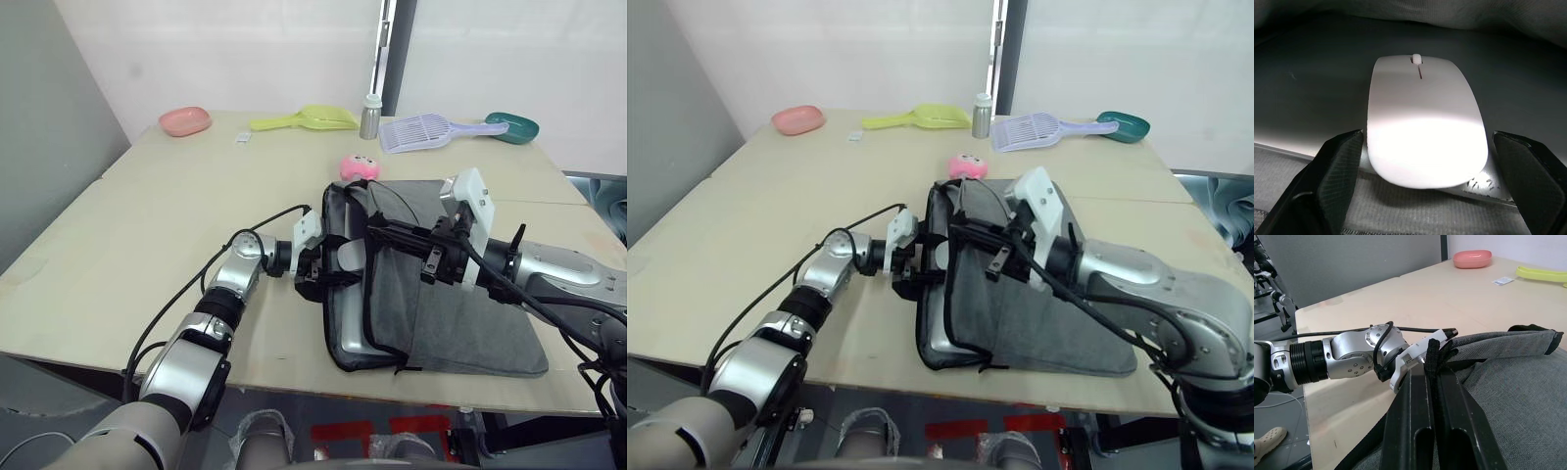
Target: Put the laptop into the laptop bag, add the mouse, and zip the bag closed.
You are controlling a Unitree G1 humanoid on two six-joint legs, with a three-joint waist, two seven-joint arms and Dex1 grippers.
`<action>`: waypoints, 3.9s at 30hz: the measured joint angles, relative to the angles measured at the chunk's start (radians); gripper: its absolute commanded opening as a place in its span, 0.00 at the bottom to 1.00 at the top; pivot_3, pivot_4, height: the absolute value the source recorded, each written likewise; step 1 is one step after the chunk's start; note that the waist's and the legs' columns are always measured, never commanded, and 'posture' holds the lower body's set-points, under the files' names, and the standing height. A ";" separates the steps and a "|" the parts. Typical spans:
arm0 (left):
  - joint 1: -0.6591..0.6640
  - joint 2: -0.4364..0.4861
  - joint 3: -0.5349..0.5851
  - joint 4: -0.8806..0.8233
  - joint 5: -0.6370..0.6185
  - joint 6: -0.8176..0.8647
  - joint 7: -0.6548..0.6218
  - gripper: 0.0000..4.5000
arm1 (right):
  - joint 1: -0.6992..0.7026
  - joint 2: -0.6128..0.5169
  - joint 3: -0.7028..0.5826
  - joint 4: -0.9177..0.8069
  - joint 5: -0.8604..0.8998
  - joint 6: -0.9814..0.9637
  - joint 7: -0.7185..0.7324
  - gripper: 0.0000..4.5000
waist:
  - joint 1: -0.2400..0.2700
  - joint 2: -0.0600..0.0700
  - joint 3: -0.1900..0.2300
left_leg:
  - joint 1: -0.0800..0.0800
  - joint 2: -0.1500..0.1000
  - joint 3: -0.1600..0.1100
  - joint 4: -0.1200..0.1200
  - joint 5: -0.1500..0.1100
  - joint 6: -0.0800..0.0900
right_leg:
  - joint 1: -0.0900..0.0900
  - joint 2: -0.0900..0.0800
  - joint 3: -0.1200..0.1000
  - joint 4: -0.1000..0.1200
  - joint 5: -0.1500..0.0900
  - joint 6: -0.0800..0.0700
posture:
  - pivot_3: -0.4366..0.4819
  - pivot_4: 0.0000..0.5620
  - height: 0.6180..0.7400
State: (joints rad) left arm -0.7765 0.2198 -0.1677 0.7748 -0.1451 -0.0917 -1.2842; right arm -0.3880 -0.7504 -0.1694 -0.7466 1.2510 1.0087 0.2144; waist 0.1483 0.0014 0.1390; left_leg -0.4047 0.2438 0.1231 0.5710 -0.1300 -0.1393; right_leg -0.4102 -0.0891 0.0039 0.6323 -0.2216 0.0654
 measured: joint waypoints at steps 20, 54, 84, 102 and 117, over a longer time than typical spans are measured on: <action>-0.004 -0.074 -0.024 -0.025 0.009 0.021 0.037 0.59 | 0.000 -0.001 0.012 0.000 0.009 -0.003 -0.009 0.00 | -0.002 0.000 0.000 | 0.000 0.000 0.000 0.000 0.000 0.002 | 0.000 0.000 0.000 0.000 0.000 0.000 | 0.48 0.27 1.00; 0.326 0.676 0.309 -0.700 -0.438 0.768 -0.153 0.99 | 0.095 -0.133 0.030 0.062 -0.023 -0.029 0.268 0.00 | -0.011 0.001 0.000 | 0.000 0.000 0.000 -0.001 -0.001 0.000 | 0.000 0.000 -0.001 -0.002 0.000 0.000 | 0.48 0.27 1.00; 0.261 0.738 0.245 -0.679 -0.476 0.819 -0.203 1.00 | 0.194 -0.445 -0.072 0.189 -0.328 -0.015 0.910 0.92 | -0.025 0.001 0.000 | 0.001 0.001 0.001 0.009 -0.003 0.009 | 0.000 -0.001 0.001 0.008 0.000 -0.002 | 0.48 0.27 1.00; -0.080 0.558 0.120 -0.223 -0.389 0.911 -0.171 1.00 | 1.081 0.023 -1.141 0.009 0.042 0.351 0.728 0.99 | 0.013 0.002 -0.001 | 0.005 0.000 0.004 0.008 -0.004 0.009 | 0.002 -0.004 0.003 0.008 -0.002 -0.002 | 0.48 0.27 1.00; -0.408 0.066 0.131 0.522 -0.125 0.682 0.135 1.00 | 1.611 0.392 -1.154 -0.117 0.087 0.004 0.753 0.99 | 0.001 0.002 -0.001 | -0.001 -0.004 0.001 -0.011 -0.006 0.009 | 0.005 -0.006 -0.006 -0.019 -0.002 0.005 | 0.48 0.27 1.00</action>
State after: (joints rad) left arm -1.1849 0.2859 -0.0367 1.2971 -0.2705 0.5900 -1.1487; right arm 1.2227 -0.3580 -1.3236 -0.8641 1.3380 1.0131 0.9678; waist 0.1496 0.0032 0.1379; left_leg -0.4061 0.2401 0.1236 0.5604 -0.1360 -0.1302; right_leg -0.4053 -0.0951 -0.0024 0.6129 -0.2233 0.0704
